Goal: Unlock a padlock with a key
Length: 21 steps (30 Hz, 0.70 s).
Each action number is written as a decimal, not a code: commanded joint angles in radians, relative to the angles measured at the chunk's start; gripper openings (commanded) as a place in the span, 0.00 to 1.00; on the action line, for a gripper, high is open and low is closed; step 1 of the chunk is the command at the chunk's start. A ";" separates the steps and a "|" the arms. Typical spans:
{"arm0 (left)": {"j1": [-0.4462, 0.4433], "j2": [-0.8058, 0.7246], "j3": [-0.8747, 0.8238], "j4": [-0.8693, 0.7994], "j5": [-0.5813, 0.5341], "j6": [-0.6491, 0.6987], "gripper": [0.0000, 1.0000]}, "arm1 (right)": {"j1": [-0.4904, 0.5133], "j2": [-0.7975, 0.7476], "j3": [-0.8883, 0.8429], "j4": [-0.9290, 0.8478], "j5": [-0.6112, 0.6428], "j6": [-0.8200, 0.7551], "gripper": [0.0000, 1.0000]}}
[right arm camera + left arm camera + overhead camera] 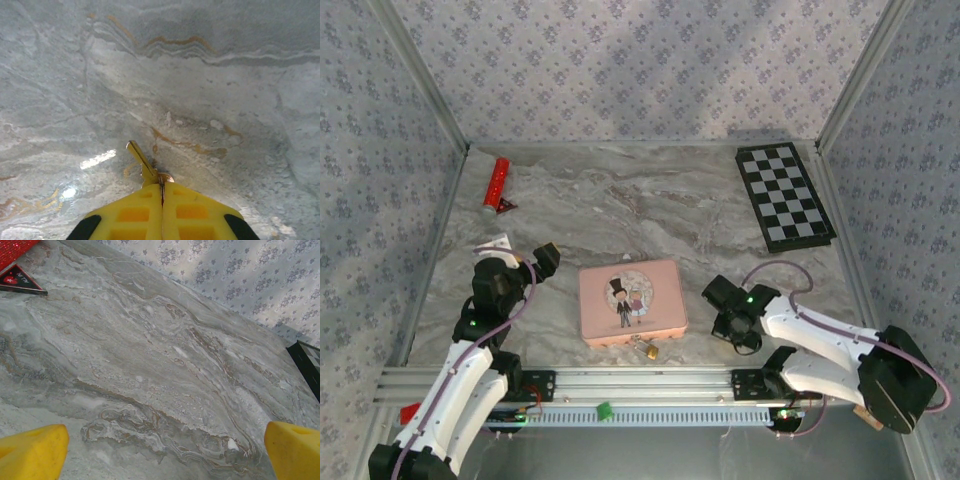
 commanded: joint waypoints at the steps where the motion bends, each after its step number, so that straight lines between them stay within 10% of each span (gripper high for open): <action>1: -0.009 0.005 0.000 0.034 -0.001 -0.008 1.00 | 0.005 0.012 0.079 -0.104 0.055 -0.059 0.02; 10: -0.037 0.153 0.160 -0.015 0.127 -0.047 1.00 | 0.022 -0.059 0.407 -0.074 0.176 -0.447 0.00; 21: -0.291 0.351 0.383 0.042 0.195 -0.083 0.99 | 0.113 -0.101 0.284 0.741 0.012 -0.918 0.00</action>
